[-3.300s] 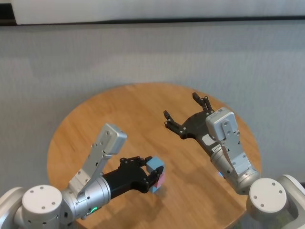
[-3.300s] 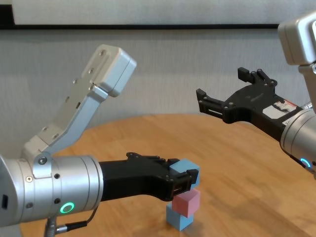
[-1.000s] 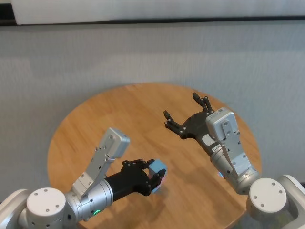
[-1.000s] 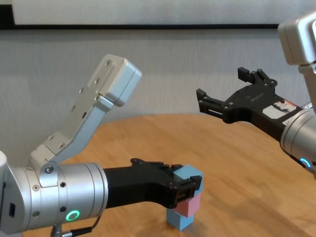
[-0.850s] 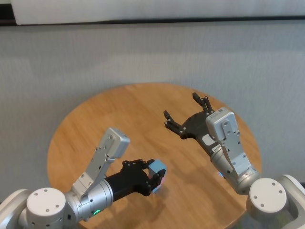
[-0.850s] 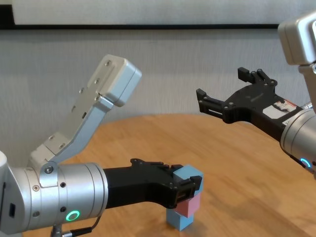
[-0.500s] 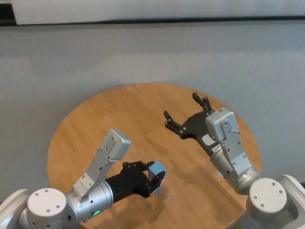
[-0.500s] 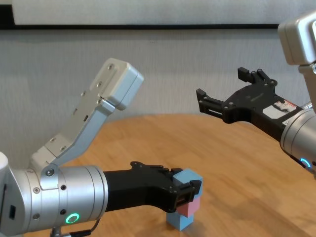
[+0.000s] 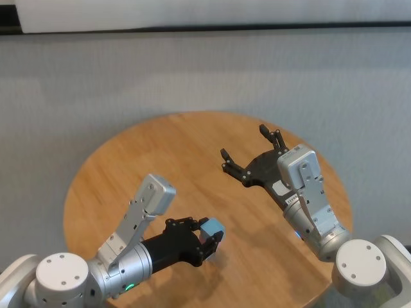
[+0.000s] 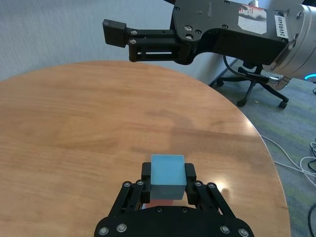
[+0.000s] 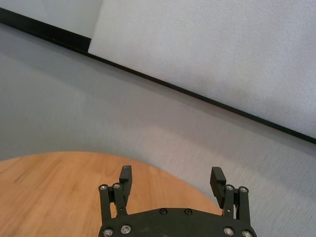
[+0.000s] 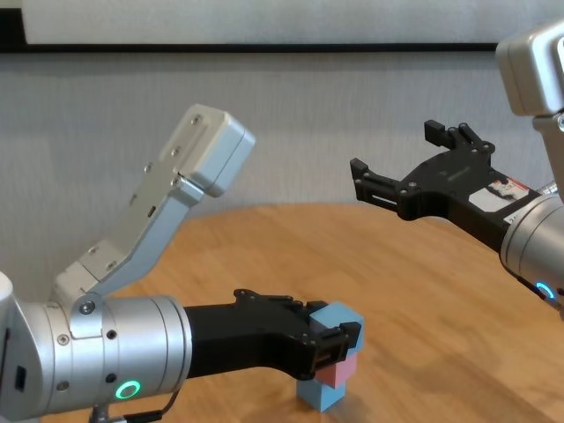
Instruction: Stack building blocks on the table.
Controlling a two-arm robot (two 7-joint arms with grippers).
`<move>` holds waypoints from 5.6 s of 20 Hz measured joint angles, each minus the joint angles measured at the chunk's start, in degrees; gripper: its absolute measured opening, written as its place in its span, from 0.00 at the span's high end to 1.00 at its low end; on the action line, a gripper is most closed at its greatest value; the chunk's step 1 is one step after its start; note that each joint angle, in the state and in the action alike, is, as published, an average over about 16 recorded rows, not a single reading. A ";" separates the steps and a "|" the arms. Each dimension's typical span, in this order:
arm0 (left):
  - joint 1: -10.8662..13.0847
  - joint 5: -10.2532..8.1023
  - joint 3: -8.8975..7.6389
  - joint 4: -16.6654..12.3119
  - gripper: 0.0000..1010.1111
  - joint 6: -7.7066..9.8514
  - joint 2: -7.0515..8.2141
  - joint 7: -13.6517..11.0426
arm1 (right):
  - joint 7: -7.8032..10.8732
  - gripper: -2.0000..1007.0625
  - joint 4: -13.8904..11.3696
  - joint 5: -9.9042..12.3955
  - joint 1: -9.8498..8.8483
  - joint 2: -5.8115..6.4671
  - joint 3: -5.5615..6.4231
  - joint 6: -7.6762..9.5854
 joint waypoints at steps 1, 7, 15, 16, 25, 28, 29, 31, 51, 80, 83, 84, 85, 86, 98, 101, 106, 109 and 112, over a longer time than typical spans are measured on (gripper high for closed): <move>0.00 -0.02 -0.01 0.01 0.60 -0.02 0.00 -0.03 | 0.00 0.01 0.00 0.00 0.00 0.00 0.00 0.00; -0.03 -0.08 -0.02 0.04 0.53 -0.06 0.05 -0.21 | 0.00 0.01 0.00 0.00 0.00 0.00 0.00 0.00; 0.03 -0.07 -0.06 0.00 0.32 -0.12 0.05 -0.04 | 0.00 0.01 0.00 0.00 0.00 0.00 0.00 0.00; 0.06 -0.13 -0.11 -0.02 0.28 -0.19 0.05 -0.08 | 0.00 0.01 0.00 0.00 0.00 0.00 0.00 0.00; 0.77 -2.29 -1.31 -0.48 0.06 -2.18 0.24 -1.00 | 0.00 0.01 0.00 0.00 0.00 0.00 0.00 0.00; 1.33 -3.88 -2.22 -0.71 0.03 -4.03 0.16 -1.24 | 0.00 0.01 0.00 0.00 0.00 0.00 0.00 0.00; 1.54 -4.42 -2.56 -0.80 0.02 -4.72 0.12 -1.22 | 0.00 0.01 0.00 0.00 0.00 0.00 0.00 0.00; 2.00 -5.44 -3.31 -0.98 0.01 -6.26 0.01 -1.02 | 0.00 0.01 0.00 0.00 0.00 0.00 0.00 0.00; 5.80 0.29 -11.11 -0.02 0.01 -21.18 -6.61 14.50 | 1.50 0.01 -1.12 2.16 -0.95 -0.93 1.25 -0.87; 3.14 13.60 -13.81 3.76 0.01 -19.42 -11.52 22.58 | 0.57 0.01 -11.41 2.91 -7.06 -6.64 6.17 13.56; 2.99 13.71 -14.57 4.14 0.01 -19.30 -11.77 22.61 | 0.94 0.01 -10.96 2.94 -6.79 -6.89 6.04 13.92; 2.93 13.77 -14.80 4.26 0.01 -19.28 -11.86 22.59 | 1.06 0.01 -10.78 2.95 -6.69 -6.97 5.98 14.01; 2.84 13.84 -14.99 4.39 0.01 -19.27 -11.95 22.54 | 1.17 0.01 -10.60 2.97 -6.60 -7.03 5.91 14.09; 2.74 13.92 -15.17 4.52 0.01 -19.26 -12.05 22.47 | 1.28 0.01 -10.42 2.98 -6.50 -7.09 5.85 14.16; 1.37 14.83 -16.07 6.04 0.01 -19.13 -13.44 20.61 | 1.87 0.01 -9.37 3.09 -5.97 -7.11 5.34 14.37; 1.12 15.04 -16.13 6.39 0.01 -18.92 -13.80 19.92 | 1.93 0.01 -9.54 3.06 -6.00 -6.99 5.30 14.42; 0.84 15.31 -16.23 6.85 0.01 -18.17 -14.26 18.77 | 2.08 0.01 -9.95 2.87 -6.02 -6.67 5.18 14.56; 0.72 15.37 -16.27 7.05 0.01 -17.75 -14.45 18.19 | 2.16 0.01 -10.22 2.74 -6.01 -6.50 5.09 14.65; 0.64 15.37 -16.27 7.16 0.01 -17.37 -14.58 17.71 | 2.21 0.01 -10.46 2.61 -5.98 -6.34 5.01 14.74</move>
